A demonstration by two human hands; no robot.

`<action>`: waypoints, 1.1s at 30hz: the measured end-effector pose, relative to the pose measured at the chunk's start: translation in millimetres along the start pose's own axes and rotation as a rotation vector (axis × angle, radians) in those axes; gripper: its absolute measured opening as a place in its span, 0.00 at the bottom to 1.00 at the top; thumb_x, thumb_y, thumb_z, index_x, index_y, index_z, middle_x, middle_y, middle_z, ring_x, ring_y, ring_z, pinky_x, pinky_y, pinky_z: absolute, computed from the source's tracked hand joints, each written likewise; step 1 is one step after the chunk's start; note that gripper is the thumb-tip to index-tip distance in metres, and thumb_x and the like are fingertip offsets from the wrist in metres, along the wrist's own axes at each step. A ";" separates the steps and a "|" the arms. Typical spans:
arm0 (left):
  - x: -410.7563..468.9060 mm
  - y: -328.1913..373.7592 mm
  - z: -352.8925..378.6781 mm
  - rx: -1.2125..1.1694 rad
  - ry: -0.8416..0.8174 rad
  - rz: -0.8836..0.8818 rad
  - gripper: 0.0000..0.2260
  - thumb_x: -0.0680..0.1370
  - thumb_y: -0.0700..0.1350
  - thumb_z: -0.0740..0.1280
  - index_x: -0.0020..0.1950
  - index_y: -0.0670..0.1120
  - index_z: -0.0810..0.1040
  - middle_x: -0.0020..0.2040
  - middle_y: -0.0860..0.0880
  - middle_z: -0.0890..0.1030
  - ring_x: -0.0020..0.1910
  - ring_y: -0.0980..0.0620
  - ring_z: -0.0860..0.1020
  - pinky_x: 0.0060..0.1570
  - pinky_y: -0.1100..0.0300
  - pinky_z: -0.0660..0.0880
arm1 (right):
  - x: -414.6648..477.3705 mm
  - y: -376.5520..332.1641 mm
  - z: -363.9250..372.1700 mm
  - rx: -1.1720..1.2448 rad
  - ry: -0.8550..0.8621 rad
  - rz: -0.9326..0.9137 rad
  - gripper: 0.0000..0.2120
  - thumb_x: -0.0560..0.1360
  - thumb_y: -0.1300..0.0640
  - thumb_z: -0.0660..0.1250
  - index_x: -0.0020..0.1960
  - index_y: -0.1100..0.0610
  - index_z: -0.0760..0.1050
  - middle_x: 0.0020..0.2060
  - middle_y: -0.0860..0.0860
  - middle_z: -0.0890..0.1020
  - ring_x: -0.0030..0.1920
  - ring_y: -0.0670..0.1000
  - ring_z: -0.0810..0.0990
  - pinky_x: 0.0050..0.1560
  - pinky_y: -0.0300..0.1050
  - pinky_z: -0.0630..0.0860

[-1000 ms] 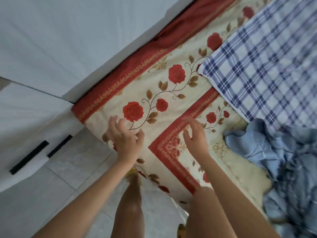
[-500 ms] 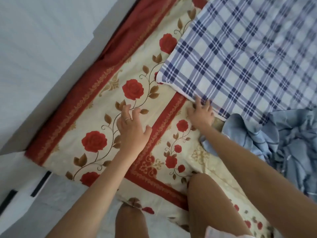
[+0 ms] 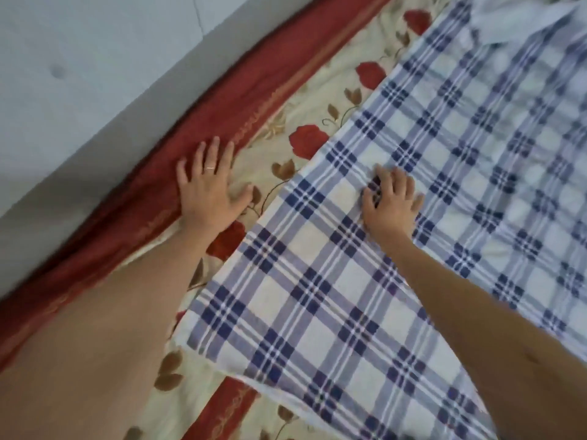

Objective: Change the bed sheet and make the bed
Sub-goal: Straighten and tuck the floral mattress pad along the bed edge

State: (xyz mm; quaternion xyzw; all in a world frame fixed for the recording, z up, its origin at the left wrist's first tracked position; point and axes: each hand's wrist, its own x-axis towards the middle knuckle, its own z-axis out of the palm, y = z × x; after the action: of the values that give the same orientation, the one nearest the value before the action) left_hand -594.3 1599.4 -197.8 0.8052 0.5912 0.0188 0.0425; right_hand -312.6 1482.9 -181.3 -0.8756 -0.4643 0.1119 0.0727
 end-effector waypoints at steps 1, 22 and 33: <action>-0.8 -4.5 7.1 0.015 0.015 -0.004 0.34 0.73 0.63 0.50 0.76 0.50 0.58 0.77 0.46 0.60 0.74 0.45 0.58 0.70 0.42 0.53 | 13.2 10.3 8.0 -0.075 0.001 -0.019 0.26 0.79 0.41 0.49 0.76 0.43 0.53 0.77 0.50 0.55 0.77 0.56 0.49 0.73 0.64 0.38; 18.4 -0.8 2.1 -0.061 -0.152 0.010 0.37 0.73 0.65 0.47 0.76 0.46 0.60 0.76 0.44 0.60 0.74 0.42 0.60 0.70 0.40 0.53 | 40.6 13.5 6.7 -0.176 -0.126 0.006 0.33 0.74 0.40 0.48 0.78 0.44 0.45 0.77 0.51 0.53 0.77 0.57 0.48 0.73 0.64 0.38; 21.8 -3.9 0.9 -0.101 -0.192 0.034 0.37 0.74 0.66 0.44 0.76 0.46 0.60 0.76 0.44 0.61 0.74 0.43 0.58 0.71 0.41 0.50 | 43.9 7.1 7.0 -0.218 -0.133 0.051 0.33 0.74 0.40 0.46 0.77 0.43 0.43 0.78 0.50 0.51 0.77 0.55 0.45 0.73 0.64 0.38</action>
State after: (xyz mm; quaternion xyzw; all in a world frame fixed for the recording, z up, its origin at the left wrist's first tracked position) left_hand -591.3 1621.3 -199.5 0.8099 0.5690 -0.0280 0.1394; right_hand -284.9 1515.6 -195.4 -0.8804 -0.4553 0.1201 -0.0566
